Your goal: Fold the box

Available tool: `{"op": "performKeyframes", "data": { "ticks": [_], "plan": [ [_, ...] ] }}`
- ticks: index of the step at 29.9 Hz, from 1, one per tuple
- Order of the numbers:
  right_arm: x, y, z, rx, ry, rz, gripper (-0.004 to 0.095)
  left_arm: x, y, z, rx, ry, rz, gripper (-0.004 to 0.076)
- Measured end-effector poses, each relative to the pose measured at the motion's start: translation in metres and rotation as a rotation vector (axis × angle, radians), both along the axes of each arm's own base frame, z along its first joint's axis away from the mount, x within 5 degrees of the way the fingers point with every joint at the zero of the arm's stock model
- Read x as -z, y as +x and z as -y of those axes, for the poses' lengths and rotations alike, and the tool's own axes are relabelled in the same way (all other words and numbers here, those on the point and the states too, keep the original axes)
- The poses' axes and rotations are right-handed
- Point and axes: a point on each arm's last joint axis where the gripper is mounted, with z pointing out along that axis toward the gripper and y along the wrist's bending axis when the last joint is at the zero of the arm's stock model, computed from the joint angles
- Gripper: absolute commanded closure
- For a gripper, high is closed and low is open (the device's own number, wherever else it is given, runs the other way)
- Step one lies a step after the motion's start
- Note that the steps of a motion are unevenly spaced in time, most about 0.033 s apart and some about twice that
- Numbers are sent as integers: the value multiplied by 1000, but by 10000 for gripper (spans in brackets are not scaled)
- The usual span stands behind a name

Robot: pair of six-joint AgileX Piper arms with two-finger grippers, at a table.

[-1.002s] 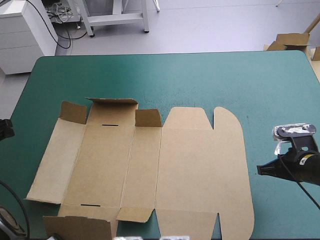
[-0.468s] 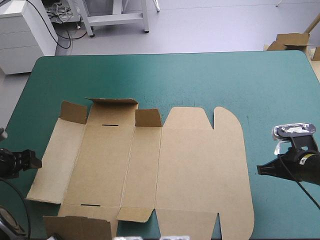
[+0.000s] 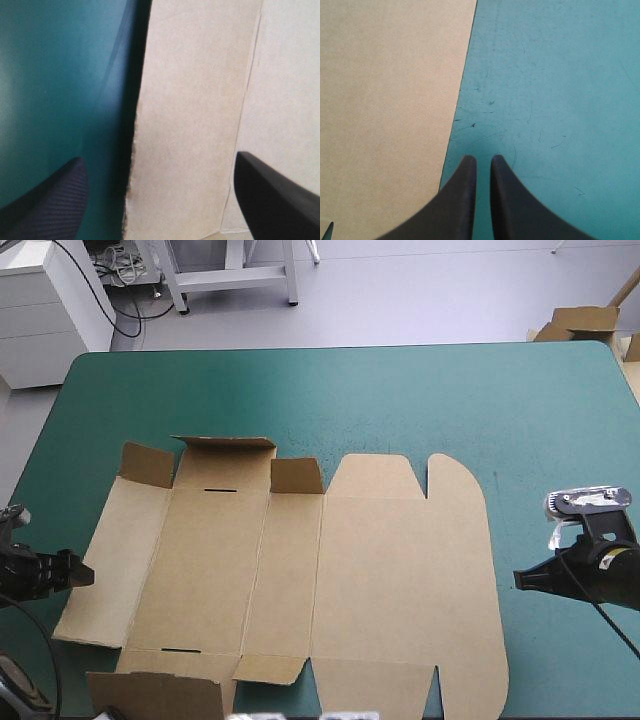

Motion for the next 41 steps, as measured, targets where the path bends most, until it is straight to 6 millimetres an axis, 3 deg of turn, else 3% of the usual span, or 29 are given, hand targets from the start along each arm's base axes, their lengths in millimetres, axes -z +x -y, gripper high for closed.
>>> {"op": "performKeyframes", "data": {
  "ticks": [10,15,22,30,41],
  "plan": [
    [0,-1,0,-1,1,-7,822,23,5,-8,-3,-52,-89,156],
    [0,-1,0,-1,1,-7,822,45,4,-2,-3,-152,-117,156],
    [0,-1,0,-1,0,-7,822,48,6,3,-10,-205,-74,159],
    [0,-1,0,-3,-1,-6,821,49,12,12,20,-201,-90,311],
    [0,0,0,-3,-1,-4,822,52,15,20,92,-163,-124,375]
  ]
}}
